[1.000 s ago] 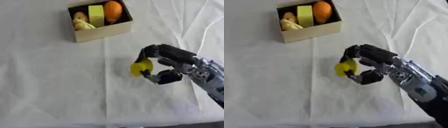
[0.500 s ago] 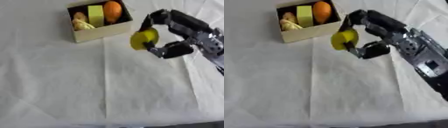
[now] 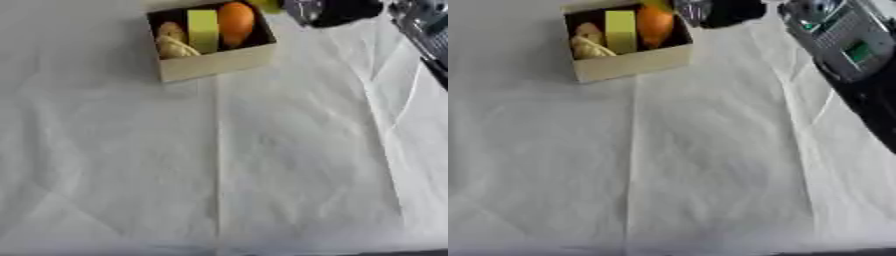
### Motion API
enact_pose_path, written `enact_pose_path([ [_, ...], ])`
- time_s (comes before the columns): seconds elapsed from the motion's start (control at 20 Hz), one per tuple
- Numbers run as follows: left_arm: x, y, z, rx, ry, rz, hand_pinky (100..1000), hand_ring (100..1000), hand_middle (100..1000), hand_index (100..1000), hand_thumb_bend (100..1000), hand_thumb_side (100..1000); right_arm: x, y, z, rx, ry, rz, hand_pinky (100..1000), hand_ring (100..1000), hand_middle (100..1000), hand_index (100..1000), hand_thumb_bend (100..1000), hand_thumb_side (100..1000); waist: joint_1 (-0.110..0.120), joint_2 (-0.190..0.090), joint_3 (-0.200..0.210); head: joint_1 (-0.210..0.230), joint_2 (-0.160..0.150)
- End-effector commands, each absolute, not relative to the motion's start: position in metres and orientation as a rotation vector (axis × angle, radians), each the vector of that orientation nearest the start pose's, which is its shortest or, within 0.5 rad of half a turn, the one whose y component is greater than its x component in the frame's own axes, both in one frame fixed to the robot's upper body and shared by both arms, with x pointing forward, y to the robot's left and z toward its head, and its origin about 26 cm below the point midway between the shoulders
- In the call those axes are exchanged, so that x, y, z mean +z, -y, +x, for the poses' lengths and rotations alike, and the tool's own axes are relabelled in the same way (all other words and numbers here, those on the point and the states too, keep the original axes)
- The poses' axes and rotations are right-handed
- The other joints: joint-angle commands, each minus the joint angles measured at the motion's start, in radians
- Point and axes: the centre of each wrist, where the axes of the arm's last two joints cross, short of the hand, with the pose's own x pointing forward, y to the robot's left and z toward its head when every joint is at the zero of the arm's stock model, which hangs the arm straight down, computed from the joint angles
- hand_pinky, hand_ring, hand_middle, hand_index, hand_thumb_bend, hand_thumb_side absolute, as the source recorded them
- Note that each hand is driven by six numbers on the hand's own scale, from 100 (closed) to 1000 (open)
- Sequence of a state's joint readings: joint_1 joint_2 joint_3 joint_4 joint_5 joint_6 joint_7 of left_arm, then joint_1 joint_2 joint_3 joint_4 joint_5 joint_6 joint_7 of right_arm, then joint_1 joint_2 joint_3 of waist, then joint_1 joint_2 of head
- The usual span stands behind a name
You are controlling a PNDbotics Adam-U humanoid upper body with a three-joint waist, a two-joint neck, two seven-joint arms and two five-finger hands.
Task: Pick up objects on the table and place them in the box.
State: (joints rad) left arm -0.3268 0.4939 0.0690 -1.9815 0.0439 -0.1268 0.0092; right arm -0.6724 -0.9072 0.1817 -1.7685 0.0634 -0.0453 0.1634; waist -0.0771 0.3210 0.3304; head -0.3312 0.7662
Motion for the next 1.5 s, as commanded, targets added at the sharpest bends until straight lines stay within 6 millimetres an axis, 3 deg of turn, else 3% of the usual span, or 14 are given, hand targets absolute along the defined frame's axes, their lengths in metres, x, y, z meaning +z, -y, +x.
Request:
enact_pose_path([
  [0.05, 0.240, -0.299, 0.298, -0.521, 2.438, 0.301, 812, 732, 586, 837, 100, 584, 0.322, 0.315, 0.354, 1.148, 2.127, -0.696, 799, 608, 612, 704, 100, 100, -0.012, 0.000, 0.009, -0.016, 0.004],
  [0.3, 0.241, -0.299, 0.298, -0.520, 2.439, 0.299, 812, 725, 584, 837, 100, 583, 0.307, 0.330, 0.373, 1.134, 2.056, -0.773, 805, 625, 621, 711, 100, 100, -0.016, 0.003, 0.025, -0.031, 0.004],
  [0.85, 0.240, -0.299, 0.298, -0.507, 2.446, 0.295, 813, 723, 583, 836, 100, 581, 0.276, 0.339, 0.388, 1.267, 1.933, -0.805, 840, 696, 672, 751, 100, 100, -0.007, 0.007, 0.025, -0.055, 0.004],
  [1.15, 0.239, -0.299, 0.298, -0.498, 2.438, 0.295, 812, 722, 582, 836, 100, 581, 0.275, 0.337, 0.386, 1.435, 1.882, -0.810, 866, 809, 794, 878, 100, 100, -0.007, 0.004, 0.021, -0.047, 0.004],
  [1.35, 0.239, -0.299, 0.298, -0.494, 2.434, 0.298, 813, 721, 581, 836, 100, 580, 0.279, 0.338, 0.385, 1.546, 1.828, -0.869, 890, 867, 836, 933, 188, 101, -0.006, 0.001, 0.018, -0.044, 0.004],
  [1.5, 0.238, -0.299, 0.298, -0.493, 2.431, 0.297, 813, 721, 581, 836, 100, 579, 0.281, 0.339, 0.385, 1.592, 1.800, -0.895, 905, 874, 841, 941, 254, 157, -0.005, -0.001, 0.015, -0.044, 0.004],
])
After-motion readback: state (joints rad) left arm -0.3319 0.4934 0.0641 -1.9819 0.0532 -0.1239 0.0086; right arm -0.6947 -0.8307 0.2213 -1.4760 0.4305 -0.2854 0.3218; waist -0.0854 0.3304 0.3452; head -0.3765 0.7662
